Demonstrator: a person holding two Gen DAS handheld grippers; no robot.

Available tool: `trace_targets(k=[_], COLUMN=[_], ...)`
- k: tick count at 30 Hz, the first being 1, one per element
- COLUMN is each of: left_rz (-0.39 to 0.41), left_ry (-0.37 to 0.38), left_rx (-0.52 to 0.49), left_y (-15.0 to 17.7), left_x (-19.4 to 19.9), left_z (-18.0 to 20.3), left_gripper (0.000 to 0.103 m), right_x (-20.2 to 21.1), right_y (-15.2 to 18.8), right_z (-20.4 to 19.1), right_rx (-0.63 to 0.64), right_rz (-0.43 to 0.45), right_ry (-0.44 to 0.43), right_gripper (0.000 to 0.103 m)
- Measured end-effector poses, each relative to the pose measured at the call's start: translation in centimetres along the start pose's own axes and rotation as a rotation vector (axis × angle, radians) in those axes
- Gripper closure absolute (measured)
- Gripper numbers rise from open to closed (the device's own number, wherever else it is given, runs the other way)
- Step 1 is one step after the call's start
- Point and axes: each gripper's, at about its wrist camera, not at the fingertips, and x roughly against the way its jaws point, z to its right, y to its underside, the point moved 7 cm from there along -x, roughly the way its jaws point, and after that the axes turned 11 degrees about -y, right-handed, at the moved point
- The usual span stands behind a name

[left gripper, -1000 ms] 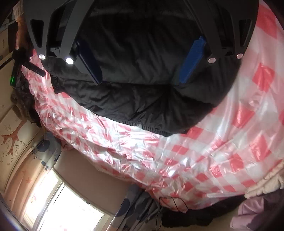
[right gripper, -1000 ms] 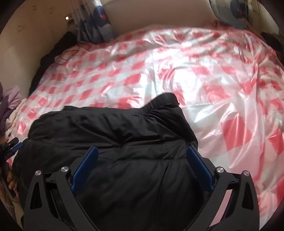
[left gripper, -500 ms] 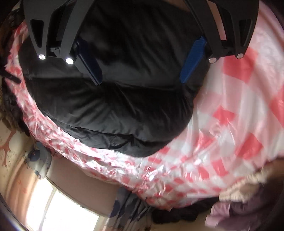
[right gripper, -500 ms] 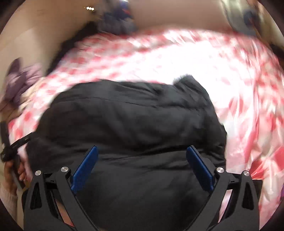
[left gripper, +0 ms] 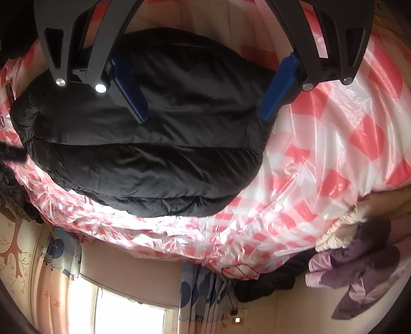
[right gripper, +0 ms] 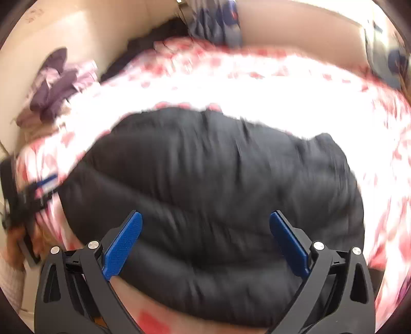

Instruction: Fold large clothes

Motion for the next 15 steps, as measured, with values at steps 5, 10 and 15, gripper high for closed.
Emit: trace_targets(k=[5, 10, 15], left_rz=[0.022, 0.040, 0.043], left_ry=[0.001, -0.012, -0.014], left_rx=[0.017, 0.002, -0.021], left_y=[-0.1, 0.0, 0.2], left_x=[0.9, 1.5, 2.0], left_z=[0.3, 0.6, 0.9], left_gripper=[0.017, 0.017, 0.017], right_x=[-6.8, -17.3, -16.8], right_y=[-8.4, -7.6, -7.1], right_z=[-0.2, 3.6, 3.3], right_rx=[-0.003, -0.095, -0.097], right_rz=[0.017, -0.129, -0.148], right_ry=[0.004, 0.044, 0.020], right_gripper=[0.007, 0.007, 0.007])
